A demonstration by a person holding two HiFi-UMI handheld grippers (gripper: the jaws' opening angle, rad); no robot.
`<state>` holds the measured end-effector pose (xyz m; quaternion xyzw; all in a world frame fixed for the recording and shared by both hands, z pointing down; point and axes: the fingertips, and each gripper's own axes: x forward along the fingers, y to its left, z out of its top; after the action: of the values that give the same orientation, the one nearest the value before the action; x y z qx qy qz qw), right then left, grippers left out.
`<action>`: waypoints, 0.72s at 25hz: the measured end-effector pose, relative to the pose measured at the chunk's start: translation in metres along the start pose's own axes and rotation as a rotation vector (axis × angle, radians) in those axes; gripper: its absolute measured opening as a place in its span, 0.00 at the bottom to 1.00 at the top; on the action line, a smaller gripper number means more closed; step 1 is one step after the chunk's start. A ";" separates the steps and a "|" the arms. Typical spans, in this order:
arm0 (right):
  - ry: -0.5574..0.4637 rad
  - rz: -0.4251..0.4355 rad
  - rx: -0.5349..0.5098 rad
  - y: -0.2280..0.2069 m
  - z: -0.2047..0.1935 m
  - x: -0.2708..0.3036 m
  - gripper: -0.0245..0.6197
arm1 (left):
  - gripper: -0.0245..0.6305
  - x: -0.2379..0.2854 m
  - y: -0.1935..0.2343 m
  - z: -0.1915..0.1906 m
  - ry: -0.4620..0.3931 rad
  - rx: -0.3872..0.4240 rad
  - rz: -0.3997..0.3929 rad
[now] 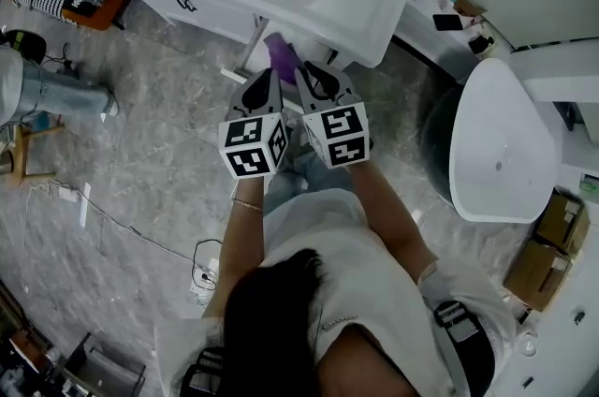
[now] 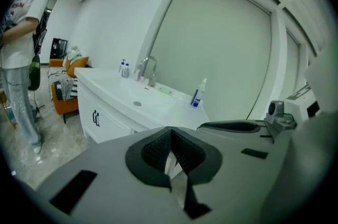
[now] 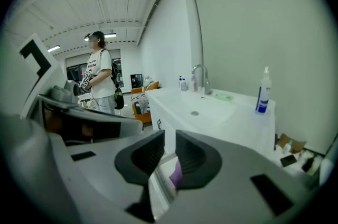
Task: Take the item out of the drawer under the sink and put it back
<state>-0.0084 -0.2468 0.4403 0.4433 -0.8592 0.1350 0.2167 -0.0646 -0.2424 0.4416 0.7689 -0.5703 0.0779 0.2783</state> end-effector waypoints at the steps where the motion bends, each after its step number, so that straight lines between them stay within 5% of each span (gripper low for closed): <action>1: 0.014 0.012 0.010 0.000 -0.003 0.004 0.16 | 0.04 0.003 0.004 -0.003 0.009 -0.014 0.006; 2: 0.030 0.023 0.014 0.000 -0.007 0.008 0.24 | 0.04 0.006 0.008 -0.006 0.016 -0.026 0.013; 18: 0.271 0.147 -0.047 -0.020 -0.089 0.113 0.33 | 0.04 0.087 0.073 -0.075 0.173 -0.137 0.112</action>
<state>-0.0275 -0.2997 0.5739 0.3515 -0.8552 0.1892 0.3306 -0.0878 -0.2901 0.5669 0.7053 -0.5904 0.1200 0.3736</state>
